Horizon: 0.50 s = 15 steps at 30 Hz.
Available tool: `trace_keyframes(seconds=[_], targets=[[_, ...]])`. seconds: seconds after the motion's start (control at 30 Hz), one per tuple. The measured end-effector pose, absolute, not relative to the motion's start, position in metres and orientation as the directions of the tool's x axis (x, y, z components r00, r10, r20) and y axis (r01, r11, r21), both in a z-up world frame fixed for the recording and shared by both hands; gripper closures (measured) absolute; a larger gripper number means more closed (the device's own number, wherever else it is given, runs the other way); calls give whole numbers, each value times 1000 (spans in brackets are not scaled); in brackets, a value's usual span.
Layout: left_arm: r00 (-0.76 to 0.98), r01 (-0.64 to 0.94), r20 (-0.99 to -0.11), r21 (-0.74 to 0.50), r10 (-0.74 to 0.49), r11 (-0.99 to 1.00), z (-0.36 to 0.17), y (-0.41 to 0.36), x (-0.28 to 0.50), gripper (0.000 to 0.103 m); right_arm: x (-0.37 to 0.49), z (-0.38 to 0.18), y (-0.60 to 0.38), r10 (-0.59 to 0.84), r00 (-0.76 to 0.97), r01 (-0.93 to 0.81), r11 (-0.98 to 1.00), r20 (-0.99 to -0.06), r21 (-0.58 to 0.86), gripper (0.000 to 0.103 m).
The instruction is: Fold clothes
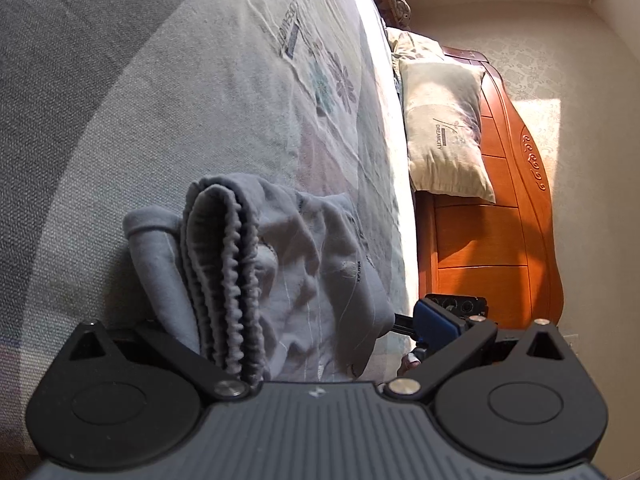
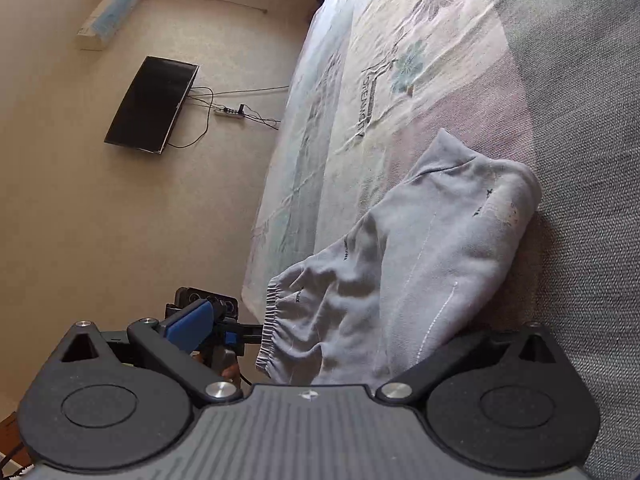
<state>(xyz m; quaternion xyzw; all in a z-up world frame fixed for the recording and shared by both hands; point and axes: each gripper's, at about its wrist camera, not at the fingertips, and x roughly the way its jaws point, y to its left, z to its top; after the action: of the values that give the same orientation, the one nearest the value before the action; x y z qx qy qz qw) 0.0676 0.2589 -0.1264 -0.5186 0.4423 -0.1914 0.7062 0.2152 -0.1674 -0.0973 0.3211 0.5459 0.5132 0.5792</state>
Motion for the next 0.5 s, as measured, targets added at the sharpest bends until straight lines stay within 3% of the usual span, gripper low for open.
trace_keyframes(seconds=[0.17,0.5], targets=[[561,-165,-364,-929,-743,331,-130,258,71,1,210,-103,-153,933,-149,-267,281,-327,922,0],[584,-80,-246,-966,-774,247,-111,259,61,1,204,-84,-155,962,-145,-251,190,-231,949,0]])
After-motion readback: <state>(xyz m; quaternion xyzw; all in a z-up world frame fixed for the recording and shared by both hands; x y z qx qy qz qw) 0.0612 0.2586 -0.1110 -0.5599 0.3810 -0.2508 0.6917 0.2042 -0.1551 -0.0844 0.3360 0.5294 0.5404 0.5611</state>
